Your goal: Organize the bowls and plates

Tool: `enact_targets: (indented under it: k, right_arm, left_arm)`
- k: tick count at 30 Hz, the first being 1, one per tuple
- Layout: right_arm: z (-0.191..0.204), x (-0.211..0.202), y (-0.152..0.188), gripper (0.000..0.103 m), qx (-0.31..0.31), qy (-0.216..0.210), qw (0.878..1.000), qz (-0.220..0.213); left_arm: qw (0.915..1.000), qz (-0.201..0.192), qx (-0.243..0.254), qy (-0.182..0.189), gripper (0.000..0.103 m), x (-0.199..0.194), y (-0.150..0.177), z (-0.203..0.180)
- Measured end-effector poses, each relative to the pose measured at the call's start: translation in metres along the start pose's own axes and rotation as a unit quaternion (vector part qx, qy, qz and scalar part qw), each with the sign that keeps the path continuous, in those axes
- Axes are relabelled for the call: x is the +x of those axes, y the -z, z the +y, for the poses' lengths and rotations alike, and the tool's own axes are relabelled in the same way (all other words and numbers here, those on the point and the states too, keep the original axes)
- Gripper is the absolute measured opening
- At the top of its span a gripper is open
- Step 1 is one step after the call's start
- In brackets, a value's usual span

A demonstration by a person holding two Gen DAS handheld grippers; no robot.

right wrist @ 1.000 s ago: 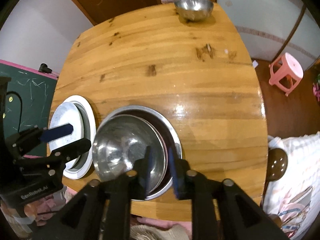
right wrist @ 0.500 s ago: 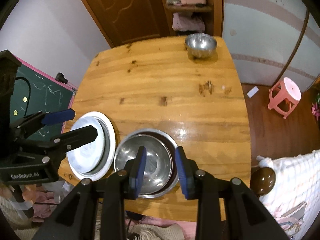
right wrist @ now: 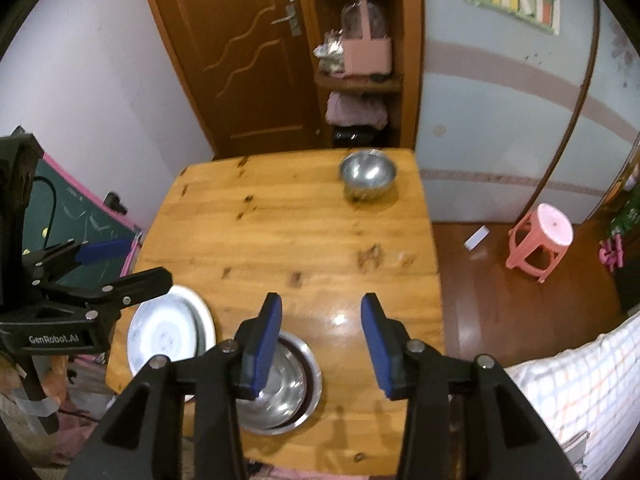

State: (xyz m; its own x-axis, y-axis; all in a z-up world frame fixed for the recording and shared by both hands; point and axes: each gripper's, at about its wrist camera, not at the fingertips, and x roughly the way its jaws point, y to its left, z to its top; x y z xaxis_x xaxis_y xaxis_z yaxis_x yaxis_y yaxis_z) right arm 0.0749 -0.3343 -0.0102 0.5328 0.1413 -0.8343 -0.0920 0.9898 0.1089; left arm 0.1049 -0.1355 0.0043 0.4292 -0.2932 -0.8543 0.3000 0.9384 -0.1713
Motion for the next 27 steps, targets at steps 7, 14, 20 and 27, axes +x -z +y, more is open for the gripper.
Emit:
enact_targets:
  k: [7, 14, 20, 27]
  right_arm:
    - [-0.024, 0.001, -0.032, 0.042, 0.010, 0.032, 0.999, -0.023]
    - [-0.055, 0.007, -0.068, 0.042, 0.034, 0.062, 0.997, -0.041]
    - [-0.084, 0.029, -0.103, 0.042, 0.044, 0.098, 0.993, -0.047]
    - [-0.112, 0.080, -0.135, 0.042, 0.060, 0.115, 0.991, -0.030]
  left_arm:
    - [0.9997, -0.018, 0.009, -0.013, 0.088, 0.011, -0.034, -0.006]
    - [0.9984, -0.046, 0.020, -0.026, 0.088, 0.030, -0.080, -0.015]
    - [0.9975, -0.061, 0.013, -0.031, 0.088, 0.068, -0.127, -0.013]
    - [0.9984, -0.048, -0.019, -0.025, 0.088, 0.144, -0.179, 0.004]
